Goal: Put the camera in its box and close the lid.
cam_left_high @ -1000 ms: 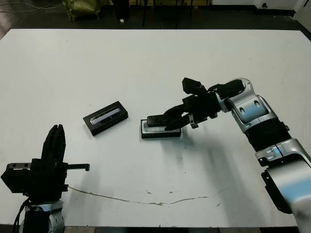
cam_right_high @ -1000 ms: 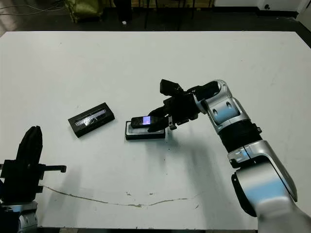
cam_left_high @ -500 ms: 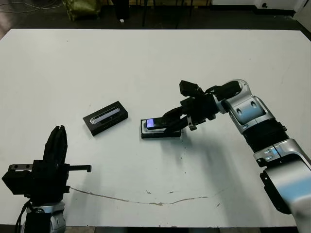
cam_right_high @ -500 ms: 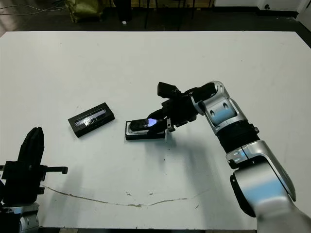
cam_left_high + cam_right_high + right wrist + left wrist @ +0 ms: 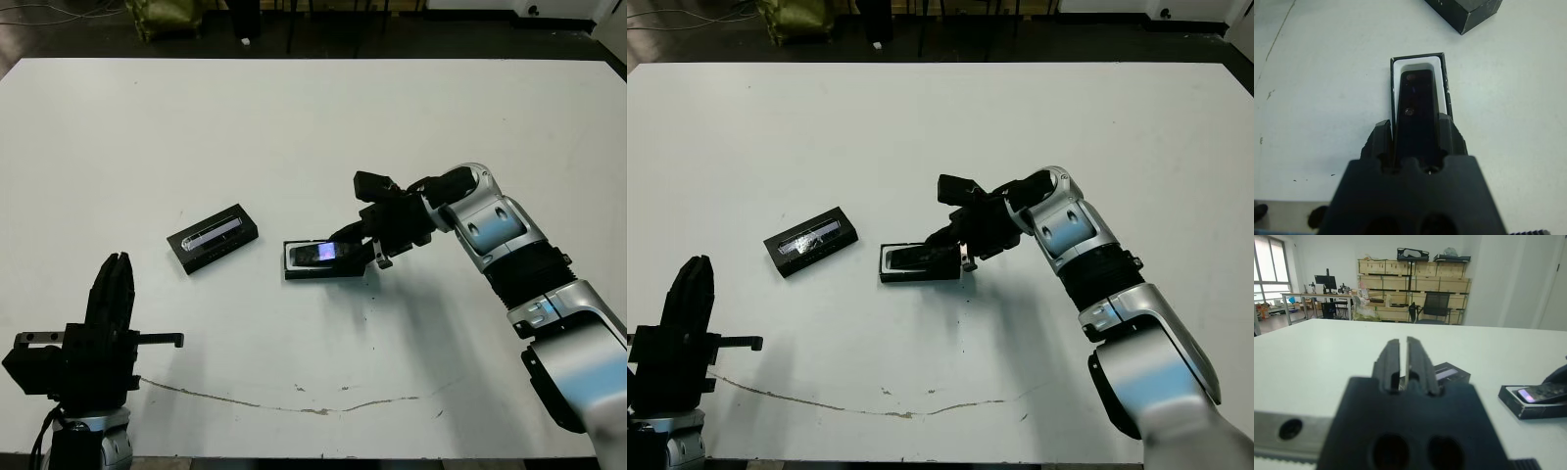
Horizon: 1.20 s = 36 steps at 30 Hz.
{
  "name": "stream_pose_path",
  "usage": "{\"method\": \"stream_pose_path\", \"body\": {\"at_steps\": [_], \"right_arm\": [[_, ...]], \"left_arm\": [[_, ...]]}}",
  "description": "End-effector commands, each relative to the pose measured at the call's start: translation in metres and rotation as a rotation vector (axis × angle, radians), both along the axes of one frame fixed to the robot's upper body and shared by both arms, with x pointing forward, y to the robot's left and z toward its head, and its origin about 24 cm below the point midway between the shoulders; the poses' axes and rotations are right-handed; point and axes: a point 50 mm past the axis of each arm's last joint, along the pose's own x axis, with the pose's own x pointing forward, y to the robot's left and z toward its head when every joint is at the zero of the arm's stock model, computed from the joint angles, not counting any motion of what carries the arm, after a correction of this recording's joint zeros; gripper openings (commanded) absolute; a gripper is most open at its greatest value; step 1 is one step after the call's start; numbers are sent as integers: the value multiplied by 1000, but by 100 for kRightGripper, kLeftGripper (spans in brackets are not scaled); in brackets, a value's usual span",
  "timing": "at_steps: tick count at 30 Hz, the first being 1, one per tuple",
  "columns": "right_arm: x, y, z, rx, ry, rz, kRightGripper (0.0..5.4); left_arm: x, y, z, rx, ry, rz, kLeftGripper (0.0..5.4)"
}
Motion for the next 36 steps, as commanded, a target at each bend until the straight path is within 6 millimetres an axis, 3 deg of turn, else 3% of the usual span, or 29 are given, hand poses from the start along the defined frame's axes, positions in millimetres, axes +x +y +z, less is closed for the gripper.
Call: {"method": "stream_pose_path", "body": {"at_steps": [1, 22, 28, 36], "right_arm": [[0, 5, -4, -28, -13, 20, 66], [-7, 19, -20, -8, -30, 58, 66], [-6, 16, -18, -7, 38, 51, 66], [-1, 10, -12, 3, 10, 28, 239]], "left_arm": [[-5, 2, -8, -1, 49, 17, 0], [-6, 0, -9, -4, 43, 19, 0], [-7, -1, -9, -4, 53, 30, 0], [-6, 0, -9, 11, 47, 25, 0]]}}
